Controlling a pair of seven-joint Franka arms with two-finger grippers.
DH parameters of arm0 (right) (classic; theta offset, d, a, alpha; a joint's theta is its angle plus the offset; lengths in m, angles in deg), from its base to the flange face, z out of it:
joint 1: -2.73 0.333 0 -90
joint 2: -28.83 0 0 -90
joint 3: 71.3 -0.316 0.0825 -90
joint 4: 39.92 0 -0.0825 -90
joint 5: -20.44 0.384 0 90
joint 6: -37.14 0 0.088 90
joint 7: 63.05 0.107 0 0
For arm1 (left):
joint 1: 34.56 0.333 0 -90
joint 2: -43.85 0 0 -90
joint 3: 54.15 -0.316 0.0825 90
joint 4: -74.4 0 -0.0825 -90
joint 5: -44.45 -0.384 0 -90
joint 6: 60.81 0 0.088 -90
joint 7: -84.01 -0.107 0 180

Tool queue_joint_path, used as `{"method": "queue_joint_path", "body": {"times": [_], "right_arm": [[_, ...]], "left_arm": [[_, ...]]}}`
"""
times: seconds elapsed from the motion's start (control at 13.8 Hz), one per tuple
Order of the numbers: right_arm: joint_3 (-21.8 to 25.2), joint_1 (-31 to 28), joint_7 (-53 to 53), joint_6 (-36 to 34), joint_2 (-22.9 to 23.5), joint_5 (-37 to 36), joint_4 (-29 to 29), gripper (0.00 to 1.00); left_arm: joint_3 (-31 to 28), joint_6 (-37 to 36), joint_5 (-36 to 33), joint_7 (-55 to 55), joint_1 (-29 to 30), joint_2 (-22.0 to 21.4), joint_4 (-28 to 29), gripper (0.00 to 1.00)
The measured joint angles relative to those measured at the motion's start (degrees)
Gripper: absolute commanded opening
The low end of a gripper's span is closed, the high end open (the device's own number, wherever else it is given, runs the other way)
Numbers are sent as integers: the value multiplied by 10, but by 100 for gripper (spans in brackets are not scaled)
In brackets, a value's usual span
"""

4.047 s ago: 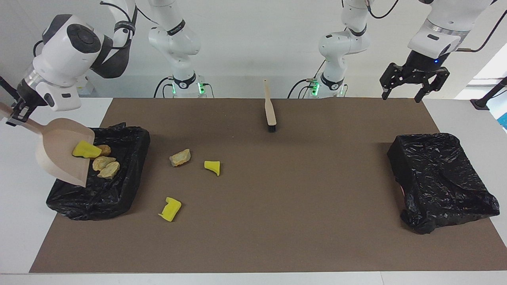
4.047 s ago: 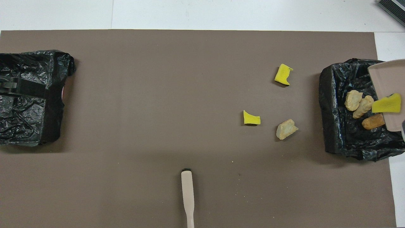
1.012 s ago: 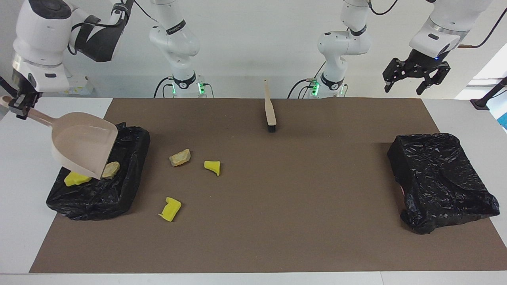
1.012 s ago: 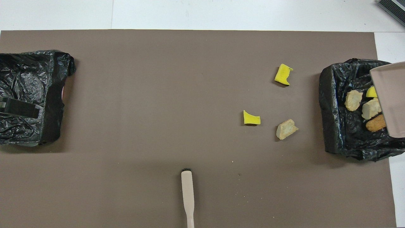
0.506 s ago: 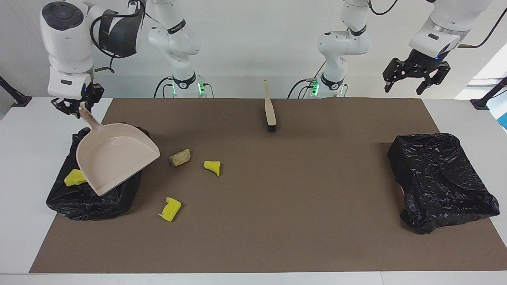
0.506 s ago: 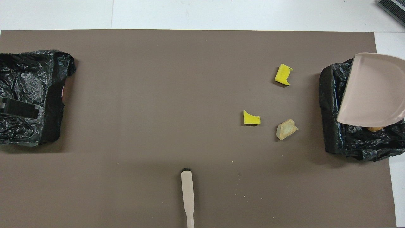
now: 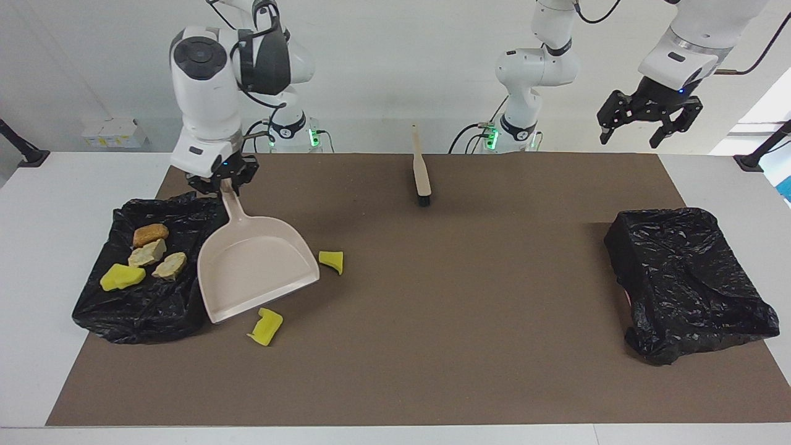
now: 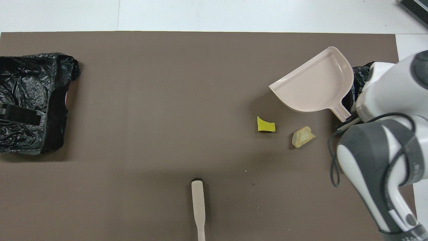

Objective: Sweep and dump trash in bin
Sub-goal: 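Carry the empty dustpan with the right gripper back onto the mat center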

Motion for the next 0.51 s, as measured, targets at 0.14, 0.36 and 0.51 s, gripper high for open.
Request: {"method": "queue_joint_path", "body": {"times": [0.14,0.36,0.51], "right_arm": [[-1,56,96,17,19,30,3,0],[-1,131,202,65,64,60,16,0],[-1,167,270,82,105,67,38,0]], "left_arm": [[0,0,0,0,0,0,0,100],[0,0,0,0,0,0,0,100],[0,0,0,0,0,0,0,100]]}}
